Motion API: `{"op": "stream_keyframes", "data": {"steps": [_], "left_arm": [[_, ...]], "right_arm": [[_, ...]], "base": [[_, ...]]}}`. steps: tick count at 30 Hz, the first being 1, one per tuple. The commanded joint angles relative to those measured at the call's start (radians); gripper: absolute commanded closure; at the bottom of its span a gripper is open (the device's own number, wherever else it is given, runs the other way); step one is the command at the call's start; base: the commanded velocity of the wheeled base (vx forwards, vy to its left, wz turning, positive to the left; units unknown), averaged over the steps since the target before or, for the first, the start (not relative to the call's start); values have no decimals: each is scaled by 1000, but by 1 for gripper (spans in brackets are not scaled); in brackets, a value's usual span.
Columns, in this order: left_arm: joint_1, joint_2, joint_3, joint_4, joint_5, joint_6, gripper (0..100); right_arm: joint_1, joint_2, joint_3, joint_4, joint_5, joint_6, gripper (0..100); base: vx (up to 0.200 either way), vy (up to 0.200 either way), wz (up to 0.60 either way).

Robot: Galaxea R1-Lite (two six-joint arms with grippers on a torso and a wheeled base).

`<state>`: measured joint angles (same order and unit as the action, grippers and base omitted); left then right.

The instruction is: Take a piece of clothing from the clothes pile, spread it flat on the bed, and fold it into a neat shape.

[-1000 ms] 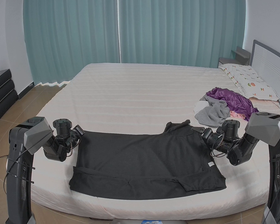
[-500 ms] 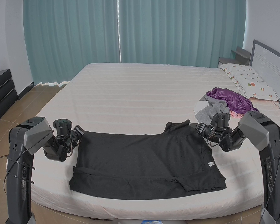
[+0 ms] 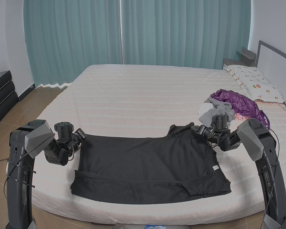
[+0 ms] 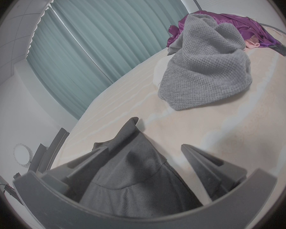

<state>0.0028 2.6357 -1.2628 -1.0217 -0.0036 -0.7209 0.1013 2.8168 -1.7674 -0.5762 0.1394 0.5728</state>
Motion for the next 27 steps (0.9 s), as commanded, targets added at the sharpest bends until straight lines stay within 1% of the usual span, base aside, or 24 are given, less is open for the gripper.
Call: {"op": "stream_keyframes", "data": {"steps": [1,7,12,14,18,22,27], "left_arm": [[0,1,0,0,-1,0,100],[0,1,0,0,1,0,100],[0,-2,0,0,1,0,100],[0,-11,5,0,1,1,100],[-1,-17,13,0,2,1,100],[-1,-36,22,-1,2,1,100],[0,-59,36,-3,4,1,100]], "right_arm": [[2,36,-21,-8,2,2,100],[-6,12,-23,-13,0,15,100],[-6,-22,-3,-13,-7,50,100],[-3,-53,40,-17,-12,75,100],[-2,-99,123,-51,-3,81,100],[-6,-125,158,-83,-1,90,100],[-23,-168,210,-117,-1,139,100]], "base": [[0,0,0],[0,0,0],[0,0,0],[0,0,0],[0,0,0],[0,0,0],[0,0,0]]}}
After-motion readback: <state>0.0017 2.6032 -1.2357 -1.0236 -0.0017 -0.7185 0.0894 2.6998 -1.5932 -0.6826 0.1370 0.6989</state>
